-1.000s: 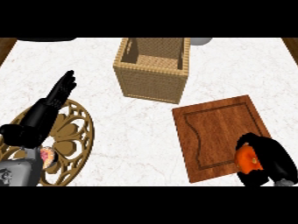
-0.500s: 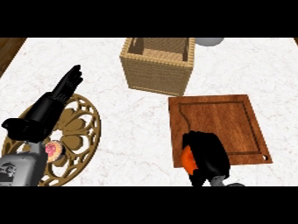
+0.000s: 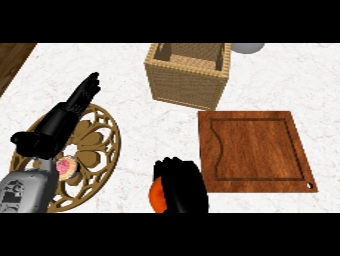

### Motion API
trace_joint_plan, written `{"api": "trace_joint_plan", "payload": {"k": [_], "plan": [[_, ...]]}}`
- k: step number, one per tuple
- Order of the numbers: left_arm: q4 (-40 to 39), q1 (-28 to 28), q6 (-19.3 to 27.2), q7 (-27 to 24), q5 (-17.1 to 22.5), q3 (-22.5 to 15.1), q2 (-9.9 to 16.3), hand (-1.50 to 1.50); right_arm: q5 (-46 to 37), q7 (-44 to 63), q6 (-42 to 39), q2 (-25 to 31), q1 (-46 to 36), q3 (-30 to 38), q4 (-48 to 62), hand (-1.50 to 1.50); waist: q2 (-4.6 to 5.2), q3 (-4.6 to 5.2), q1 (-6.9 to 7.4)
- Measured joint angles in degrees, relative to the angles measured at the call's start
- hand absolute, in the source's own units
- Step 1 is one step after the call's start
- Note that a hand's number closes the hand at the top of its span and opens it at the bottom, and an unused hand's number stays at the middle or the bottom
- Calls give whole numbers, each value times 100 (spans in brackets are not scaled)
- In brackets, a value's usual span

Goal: Pick the squash from the cutting board and place it in the basket

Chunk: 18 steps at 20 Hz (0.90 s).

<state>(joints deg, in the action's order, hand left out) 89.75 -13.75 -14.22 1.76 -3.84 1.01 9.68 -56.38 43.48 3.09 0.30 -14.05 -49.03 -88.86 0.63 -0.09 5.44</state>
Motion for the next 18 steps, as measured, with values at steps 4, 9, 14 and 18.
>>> {"api": "trace_joint_plan", "payload": {"k": [4, 9, 14, 18], "plan": [[-47, -30, 52, 21, -31, -21, -54, 0, 389, 417, 1147, -19, -470, -441, -412, 150, -25, -2, -40], [-137, 0, 60, -9, -35, 42, -18, 0, 410, 1077, 2237, -18, -1272, -865, -842, 150, -68, 11, -119], [-199, 11, 83, -45, -59, 76, -5, 0, 411, 1698, 2574, 11, -2239, -874, -1002, 150, -98, 23, -190], [-202, 44, 99, -75, -77, 100, 11, 0, 416, 2051, 2458, 35, -2978, -593, -913, 150, -119, 29, -248]]}}
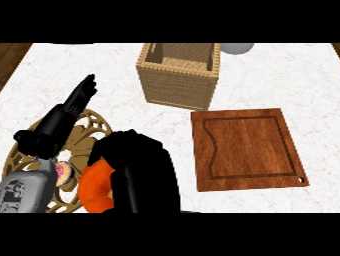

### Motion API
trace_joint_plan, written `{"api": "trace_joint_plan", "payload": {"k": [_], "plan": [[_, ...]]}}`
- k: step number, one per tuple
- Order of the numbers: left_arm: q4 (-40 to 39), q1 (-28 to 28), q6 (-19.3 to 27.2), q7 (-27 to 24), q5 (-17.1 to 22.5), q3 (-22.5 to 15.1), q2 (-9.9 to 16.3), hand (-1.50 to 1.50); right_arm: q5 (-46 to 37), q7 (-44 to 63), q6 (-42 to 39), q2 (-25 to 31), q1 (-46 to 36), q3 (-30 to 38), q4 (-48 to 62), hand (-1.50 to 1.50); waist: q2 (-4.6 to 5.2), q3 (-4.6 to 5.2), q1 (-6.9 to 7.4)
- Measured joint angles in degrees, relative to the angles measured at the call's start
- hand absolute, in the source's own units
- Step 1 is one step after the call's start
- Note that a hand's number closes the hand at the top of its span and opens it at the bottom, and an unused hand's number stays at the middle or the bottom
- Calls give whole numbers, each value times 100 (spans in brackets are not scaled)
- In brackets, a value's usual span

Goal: Pick the squash from the cutting board and place it in the basket

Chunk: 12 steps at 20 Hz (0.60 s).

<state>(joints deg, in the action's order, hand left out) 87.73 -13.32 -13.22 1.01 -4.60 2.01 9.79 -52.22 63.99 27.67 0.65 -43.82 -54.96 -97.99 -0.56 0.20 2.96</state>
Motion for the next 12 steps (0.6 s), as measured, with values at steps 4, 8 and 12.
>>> {"api": "trace_joint_plan", "payload": {"k": [4, 8, 12], "plan": [[34, 97, -1, -18, -11, -26, -21, 0, 33, 285, -135, 12, -708, 328, 323, 150, -6, 2, -11], [39, 93, -23, -31, 0, -26, -17, 0, 213, 396, -152, 16, -1413, 741, 857, 150, 15, 2, 10], [35, 5, -33, 10, 13, -11, -6, 0, 314, 391, -63, 12, -2024, 1181, 1595, 150, 40, 2, 29]]}}
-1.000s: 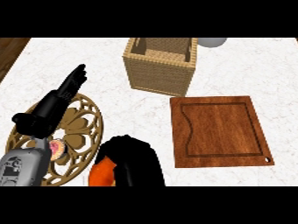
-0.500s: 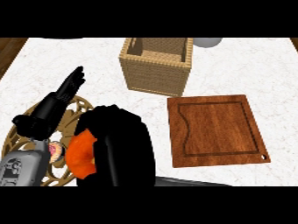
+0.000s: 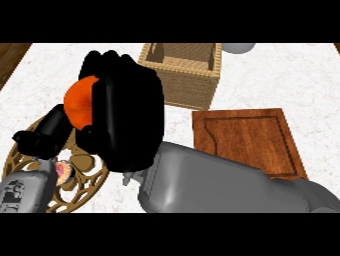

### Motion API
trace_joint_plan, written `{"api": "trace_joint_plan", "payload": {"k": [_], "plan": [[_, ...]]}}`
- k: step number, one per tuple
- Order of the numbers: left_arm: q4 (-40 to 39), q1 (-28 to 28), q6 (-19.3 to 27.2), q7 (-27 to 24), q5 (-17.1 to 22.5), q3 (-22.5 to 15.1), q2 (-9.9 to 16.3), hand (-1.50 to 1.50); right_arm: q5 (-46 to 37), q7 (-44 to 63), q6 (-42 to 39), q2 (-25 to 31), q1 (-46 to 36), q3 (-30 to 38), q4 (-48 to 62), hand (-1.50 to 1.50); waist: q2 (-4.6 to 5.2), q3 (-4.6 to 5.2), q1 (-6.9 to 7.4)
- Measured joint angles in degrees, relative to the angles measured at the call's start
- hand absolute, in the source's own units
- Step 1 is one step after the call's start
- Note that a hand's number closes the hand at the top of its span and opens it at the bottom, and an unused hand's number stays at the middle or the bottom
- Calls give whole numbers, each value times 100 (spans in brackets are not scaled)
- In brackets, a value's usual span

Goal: Pick the squash from the cutting board and place it in the basket

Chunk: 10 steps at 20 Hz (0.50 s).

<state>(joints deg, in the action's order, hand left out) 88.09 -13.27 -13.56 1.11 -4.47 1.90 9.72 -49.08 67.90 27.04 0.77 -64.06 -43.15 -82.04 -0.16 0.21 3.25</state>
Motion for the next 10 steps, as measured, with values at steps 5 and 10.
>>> {"api": "trace_joint_plan", "payload": {"k": [5, 10], "plan": [[43, -25, 6, 34, 13, 10, -8, 0, -13, -122, 264, -10, -544, 582, 856, 150, 21, -4, -9], [127, 27, -6, 69, 35, 60, 36, 0, -101, -308, 563, -22, -960, 1160, 1715, 150, 33, -8, -32]]}}
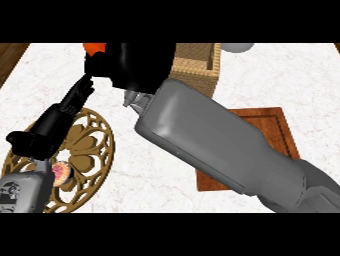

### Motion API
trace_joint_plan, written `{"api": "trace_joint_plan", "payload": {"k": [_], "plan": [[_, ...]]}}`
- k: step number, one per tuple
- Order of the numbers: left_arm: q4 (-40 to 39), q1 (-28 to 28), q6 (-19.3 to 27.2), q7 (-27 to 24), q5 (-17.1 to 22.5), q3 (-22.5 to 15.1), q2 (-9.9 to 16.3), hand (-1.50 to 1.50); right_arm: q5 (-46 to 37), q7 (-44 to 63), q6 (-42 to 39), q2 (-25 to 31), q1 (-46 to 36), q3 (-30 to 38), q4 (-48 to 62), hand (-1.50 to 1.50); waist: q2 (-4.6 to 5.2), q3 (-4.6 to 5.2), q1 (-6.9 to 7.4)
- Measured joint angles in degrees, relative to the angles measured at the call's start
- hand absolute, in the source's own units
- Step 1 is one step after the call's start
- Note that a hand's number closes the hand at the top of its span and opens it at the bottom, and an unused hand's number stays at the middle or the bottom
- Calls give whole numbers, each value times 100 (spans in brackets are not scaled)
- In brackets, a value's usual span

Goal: Pick the squash from the cutting board and place it in the basket

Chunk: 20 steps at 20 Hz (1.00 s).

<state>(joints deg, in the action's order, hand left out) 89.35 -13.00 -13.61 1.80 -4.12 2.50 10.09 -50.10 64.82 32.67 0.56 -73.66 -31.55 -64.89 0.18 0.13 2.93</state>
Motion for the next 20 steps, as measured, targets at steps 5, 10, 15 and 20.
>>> {"api": "trace_joint_plan", "payload": {"k": [5, 10, 15, 20], "plan": [[45, 130, 7, -40, 1, 13, -16, 0, 75, -251, 289, -17, -118, 489, 703, 150, 5, -4, -81], [-99, 60, -10, -111, -4, 84, 27, 0, 402, -595, 584, -34, -164, 817, 1402, 150, 16, -7, -120], [-28, 143, 26, -136, -59, 61, -6, 0, 601, -1013, 892, -41, 184, 899, 1784, 150, 10, -10, -156], [92, 196, 72, -73, -58, 71, -54, 0, 519, -1602, 1269, -25, 440, 1109, 2187, 150, 8, -12, -185]]}}
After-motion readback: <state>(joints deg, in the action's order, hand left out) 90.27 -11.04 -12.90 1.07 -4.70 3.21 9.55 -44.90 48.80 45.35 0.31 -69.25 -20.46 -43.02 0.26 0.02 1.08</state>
